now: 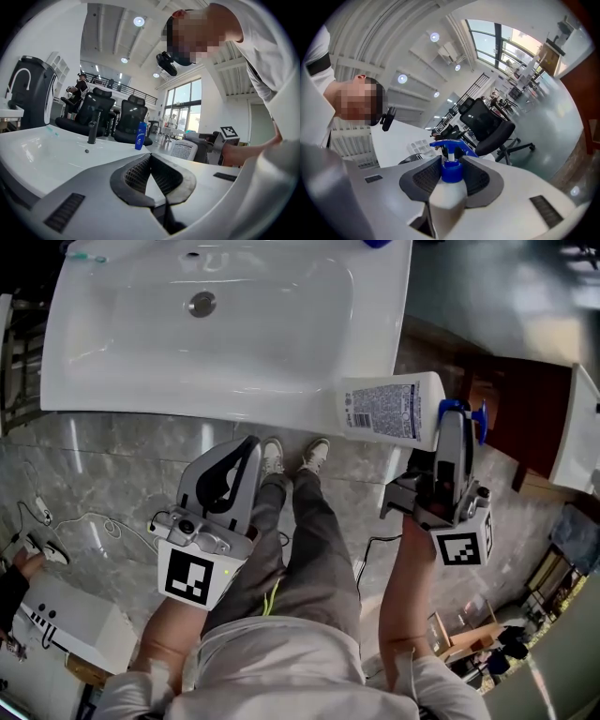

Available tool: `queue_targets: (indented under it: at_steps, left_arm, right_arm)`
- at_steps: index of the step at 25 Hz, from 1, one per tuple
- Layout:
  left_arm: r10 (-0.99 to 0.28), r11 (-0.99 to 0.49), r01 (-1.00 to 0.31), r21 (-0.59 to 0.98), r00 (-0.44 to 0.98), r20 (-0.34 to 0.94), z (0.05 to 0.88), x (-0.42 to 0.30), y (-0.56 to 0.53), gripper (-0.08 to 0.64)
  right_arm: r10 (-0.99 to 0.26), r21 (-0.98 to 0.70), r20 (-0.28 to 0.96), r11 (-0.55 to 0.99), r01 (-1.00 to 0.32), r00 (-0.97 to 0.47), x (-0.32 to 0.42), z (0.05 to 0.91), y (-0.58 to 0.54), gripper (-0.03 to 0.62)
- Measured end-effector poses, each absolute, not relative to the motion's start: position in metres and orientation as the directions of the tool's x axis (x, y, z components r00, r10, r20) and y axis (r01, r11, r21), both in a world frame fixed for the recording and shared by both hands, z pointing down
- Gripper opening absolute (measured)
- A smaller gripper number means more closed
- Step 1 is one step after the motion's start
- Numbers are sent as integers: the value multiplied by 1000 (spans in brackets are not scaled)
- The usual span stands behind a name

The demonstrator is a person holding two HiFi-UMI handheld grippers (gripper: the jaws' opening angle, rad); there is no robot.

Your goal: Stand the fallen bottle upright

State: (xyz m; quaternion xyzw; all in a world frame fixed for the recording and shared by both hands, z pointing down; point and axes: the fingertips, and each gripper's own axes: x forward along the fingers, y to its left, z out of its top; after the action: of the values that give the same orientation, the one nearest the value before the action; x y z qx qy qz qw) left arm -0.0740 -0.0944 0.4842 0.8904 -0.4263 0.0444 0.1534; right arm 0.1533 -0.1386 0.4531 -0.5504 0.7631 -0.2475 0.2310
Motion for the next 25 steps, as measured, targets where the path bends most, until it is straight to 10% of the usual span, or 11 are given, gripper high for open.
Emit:
queue_targets:
  at_steps: [25]
  left_arm:
    - [-785, -525, -802, 283, 585, 202, 489, -111, -102, 15]
  right_arm:
    - [-914, 15, 95, 397, -918, -393, 55, 431, -148, 153]
